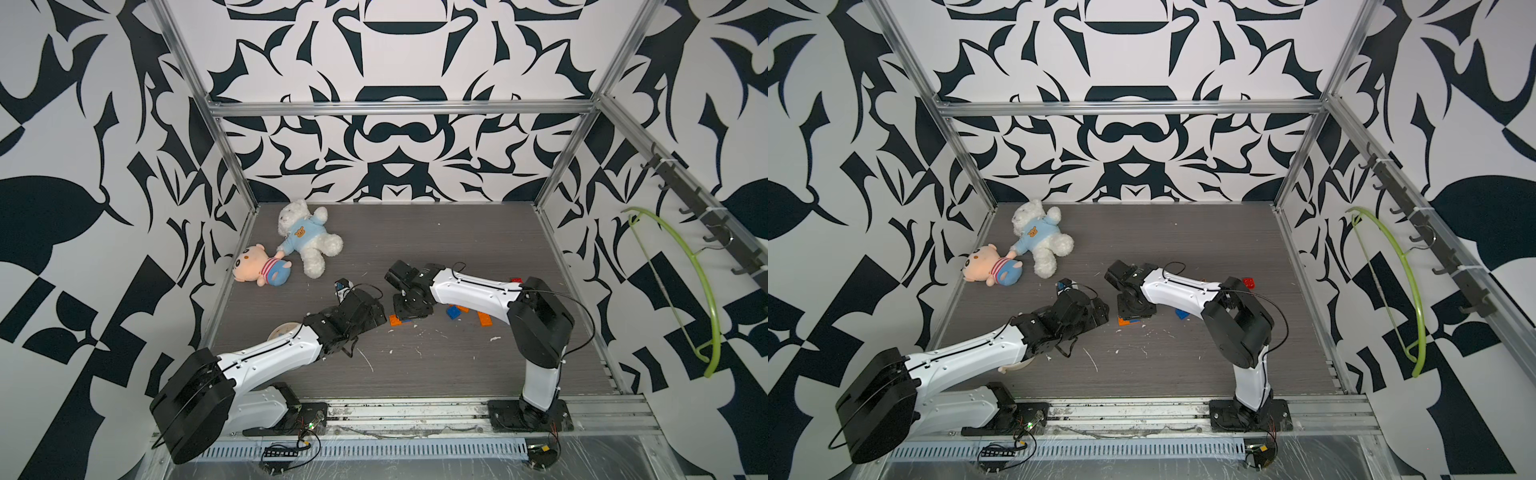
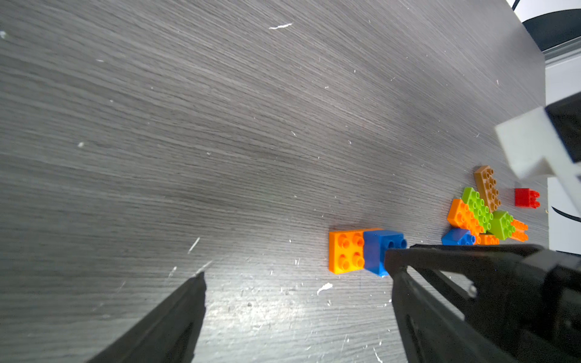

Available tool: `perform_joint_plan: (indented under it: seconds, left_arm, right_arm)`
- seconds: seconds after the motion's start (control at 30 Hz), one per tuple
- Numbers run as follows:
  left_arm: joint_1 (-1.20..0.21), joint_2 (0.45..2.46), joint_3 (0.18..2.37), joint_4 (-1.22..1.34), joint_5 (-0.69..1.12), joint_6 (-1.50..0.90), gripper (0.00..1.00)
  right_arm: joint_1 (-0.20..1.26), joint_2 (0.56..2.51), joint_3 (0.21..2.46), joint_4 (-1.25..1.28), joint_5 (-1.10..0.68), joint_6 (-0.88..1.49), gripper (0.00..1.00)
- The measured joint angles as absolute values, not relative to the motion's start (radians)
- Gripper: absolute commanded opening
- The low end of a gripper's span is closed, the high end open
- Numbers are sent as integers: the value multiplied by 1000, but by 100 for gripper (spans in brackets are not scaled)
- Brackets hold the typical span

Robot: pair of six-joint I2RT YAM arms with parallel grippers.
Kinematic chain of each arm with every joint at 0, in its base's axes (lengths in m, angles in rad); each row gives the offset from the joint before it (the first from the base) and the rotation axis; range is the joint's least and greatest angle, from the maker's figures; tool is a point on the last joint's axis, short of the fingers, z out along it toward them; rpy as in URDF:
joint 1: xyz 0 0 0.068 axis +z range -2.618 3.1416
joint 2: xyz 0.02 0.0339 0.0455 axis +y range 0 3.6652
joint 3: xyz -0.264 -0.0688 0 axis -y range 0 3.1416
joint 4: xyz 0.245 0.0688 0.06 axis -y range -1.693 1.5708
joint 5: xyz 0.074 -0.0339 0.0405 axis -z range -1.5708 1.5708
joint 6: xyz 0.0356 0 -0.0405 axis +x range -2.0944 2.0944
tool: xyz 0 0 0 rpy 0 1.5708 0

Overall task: Assemble the number 5 with lego
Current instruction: Assemble the lego brick with the lego brick.

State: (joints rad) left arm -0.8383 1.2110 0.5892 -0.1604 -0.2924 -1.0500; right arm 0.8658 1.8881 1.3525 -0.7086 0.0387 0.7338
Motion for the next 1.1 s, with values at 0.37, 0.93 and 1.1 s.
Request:
perform_joint_plan:
  seconds: [0.37, 0.93, 1.1]
  left_arm:
    - [-838, 1211, 589, -160, -295, -1050, 99]
    - [-838, 1211, 589, -160, -295, -1050, 99]
    - [-838, 1211, 589, -161, -295, -1050, 99]
  right_arm:
    - [866, 1888, 1353, -705, 30, 733, 45]
    - [866, 1931, 1357, -705, 26, 726, 31]
    - [865, 1932, 1362, -709, 42, 735, 31]
